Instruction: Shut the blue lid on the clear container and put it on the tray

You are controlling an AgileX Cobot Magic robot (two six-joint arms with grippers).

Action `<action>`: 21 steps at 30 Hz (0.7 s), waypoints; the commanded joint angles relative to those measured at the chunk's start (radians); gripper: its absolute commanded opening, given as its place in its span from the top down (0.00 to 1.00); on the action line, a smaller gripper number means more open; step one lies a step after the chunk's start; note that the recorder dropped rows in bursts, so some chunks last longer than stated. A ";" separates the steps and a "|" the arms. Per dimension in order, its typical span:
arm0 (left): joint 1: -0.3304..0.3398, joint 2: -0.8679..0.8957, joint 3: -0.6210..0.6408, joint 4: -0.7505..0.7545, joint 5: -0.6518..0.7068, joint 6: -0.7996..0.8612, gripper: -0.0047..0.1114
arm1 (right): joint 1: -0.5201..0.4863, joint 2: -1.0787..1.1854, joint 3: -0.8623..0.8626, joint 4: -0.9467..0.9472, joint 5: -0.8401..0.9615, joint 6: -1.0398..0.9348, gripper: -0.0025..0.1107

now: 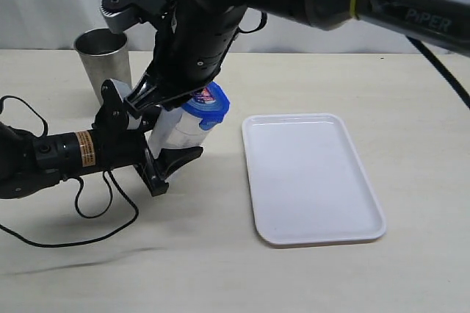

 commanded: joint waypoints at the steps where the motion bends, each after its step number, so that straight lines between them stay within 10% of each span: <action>1: -0.002 -0.015 -0.005 -0.002 -0.069 -0.004 0.96 | 0.024 0.033 0.014 -0.104 0.043 0.088 0.68; 21: -0.002 -0.015 -0.005 0.000 -0.073 -0.004 0.96 | 0.124 0.113 0.014 -0.295 0.083 0.061 0.74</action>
